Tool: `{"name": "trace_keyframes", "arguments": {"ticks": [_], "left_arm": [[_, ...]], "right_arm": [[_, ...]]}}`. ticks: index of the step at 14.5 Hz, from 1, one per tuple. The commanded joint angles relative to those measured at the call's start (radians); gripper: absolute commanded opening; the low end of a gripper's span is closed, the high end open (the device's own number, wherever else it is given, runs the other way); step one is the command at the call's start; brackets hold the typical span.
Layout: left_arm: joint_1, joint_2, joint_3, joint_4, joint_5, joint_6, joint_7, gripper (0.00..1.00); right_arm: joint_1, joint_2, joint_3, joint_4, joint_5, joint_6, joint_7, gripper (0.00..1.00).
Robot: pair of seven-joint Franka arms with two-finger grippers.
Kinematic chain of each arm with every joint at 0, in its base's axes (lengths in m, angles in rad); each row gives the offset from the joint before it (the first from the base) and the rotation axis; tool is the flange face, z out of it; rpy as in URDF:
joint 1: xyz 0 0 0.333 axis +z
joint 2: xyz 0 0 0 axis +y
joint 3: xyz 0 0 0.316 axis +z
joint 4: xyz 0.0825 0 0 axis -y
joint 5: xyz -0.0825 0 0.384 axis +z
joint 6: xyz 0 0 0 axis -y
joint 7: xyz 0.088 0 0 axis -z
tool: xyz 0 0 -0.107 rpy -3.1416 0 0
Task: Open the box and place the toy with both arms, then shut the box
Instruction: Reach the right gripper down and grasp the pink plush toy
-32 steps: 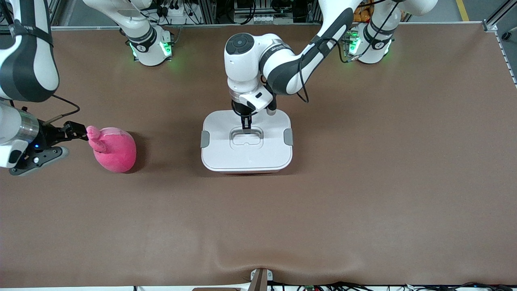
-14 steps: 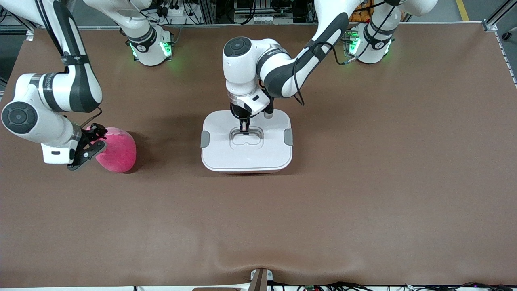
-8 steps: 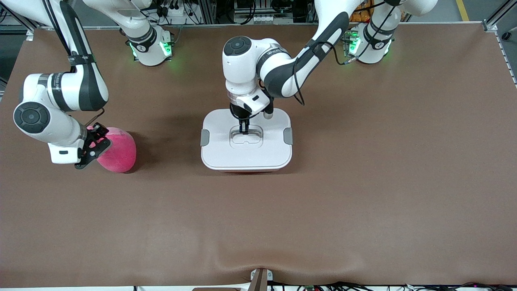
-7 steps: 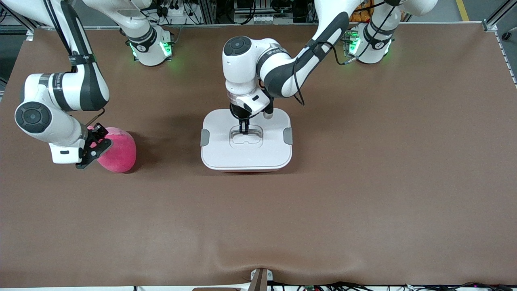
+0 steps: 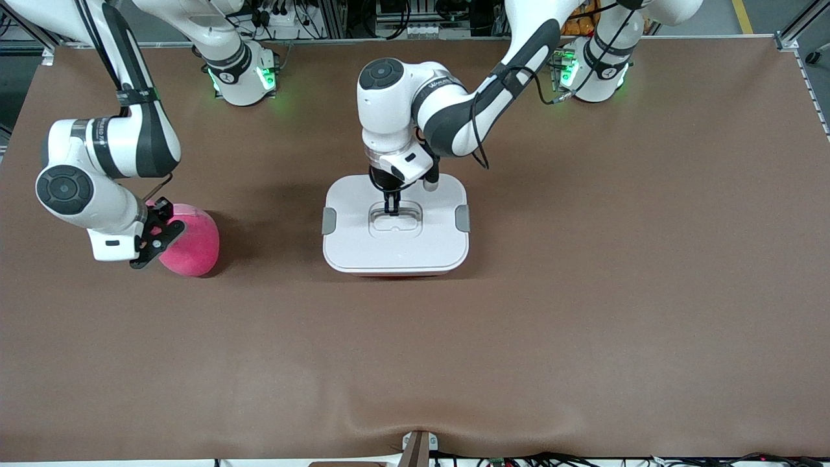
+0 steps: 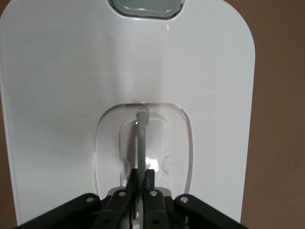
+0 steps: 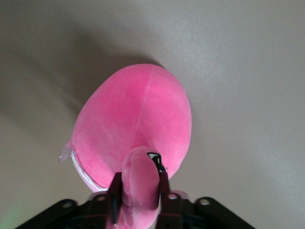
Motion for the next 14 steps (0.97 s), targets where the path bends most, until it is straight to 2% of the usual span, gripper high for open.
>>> {"name": "trace_keyframes", "arguments": {"ticks": [1, 4, 10, 14], "left_arm": [[-0.003, -0.004, 0.007, 0.012, 0.024, 0.002, -0.007, 0.00], [-0.003, -0.004, 0.007, 0.012, 0.024, 0.002, 0.008, 0.00], [0.000, -0.031, 0.008, 0.012, 0.024, -0.001, 0.011, 0.00], [0.003, -0.051, 0.008, 0.012, 0.025, -0.008, 0.042, 0.00]], "right_arm": [[0.007, -0.033, -0.002, -0.024, -0.027, -0.040, -0.002, 0.00], [0.004, -0.044, -0.002, 0.001, -0.042, -0.060, -0.002, 0.00], [0.100, -0.037, 0.004, 0.044, -0.211, -0.101, -0.050, 0.00], [0.145, -0.036, 0.004, 0.087, -0.294, -0.147, -0.133, 0.00]]}}
